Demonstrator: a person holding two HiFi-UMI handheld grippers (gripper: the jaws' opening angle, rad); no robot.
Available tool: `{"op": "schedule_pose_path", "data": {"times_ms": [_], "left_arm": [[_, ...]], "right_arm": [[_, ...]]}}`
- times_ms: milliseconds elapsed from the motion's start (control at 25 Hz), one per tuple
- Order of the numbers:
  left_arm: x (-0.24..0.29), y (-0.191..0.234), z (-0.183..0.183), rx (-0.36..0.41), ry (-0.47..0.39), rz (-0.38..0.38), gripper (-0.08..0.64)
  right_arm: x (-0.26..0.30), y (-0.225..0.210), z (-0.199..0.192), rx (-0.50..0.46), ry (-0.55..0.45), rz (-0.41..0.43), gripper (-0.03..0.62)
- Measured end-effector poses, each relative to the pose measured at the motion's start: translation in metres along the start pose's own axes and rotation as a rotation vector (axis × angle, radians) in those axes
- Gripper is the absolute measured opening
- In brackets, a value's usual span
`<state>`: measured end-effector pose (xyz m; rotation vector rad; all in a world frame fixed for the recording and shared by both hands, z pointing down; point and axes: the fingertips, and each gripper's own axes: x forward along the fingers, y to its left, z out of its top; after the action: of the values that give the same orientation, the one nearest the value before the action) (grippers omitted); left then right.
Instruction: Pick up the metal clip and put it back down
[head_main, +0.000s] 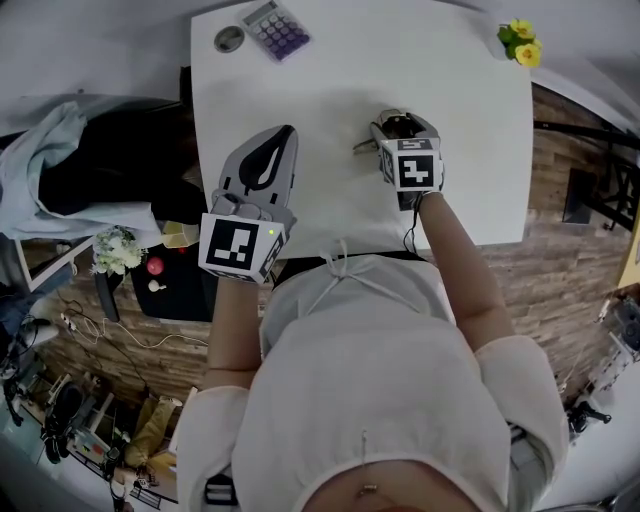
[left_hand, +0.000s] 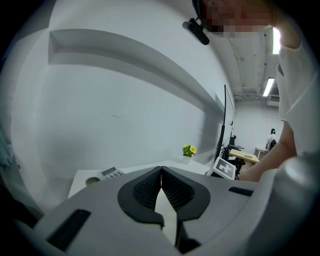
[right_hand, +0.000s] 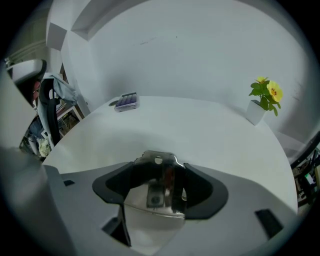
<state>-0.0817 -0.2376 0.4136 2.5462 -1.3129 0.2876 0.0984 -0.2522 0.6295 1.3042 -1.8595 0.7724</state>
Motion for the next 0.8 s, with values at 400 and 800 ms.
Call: {"op": "schedule_pose_path", "data": {"times_ms": [400, 800], "left_arm": [[-0.011, -0.006, 0.003, 0.004, -0.010, 0.011, 0.018], [-0.028, -0.018, 0.039, 0.063, -0.084, 0.005, 0.018]], "right_arm": [[-0.014, 0.005, 0.008, 0.002, -0.054, 0.029, 0.385], [-0.103, -0.003, 0.059, 0.072, -0.325, 0.029, 0.239]]}}
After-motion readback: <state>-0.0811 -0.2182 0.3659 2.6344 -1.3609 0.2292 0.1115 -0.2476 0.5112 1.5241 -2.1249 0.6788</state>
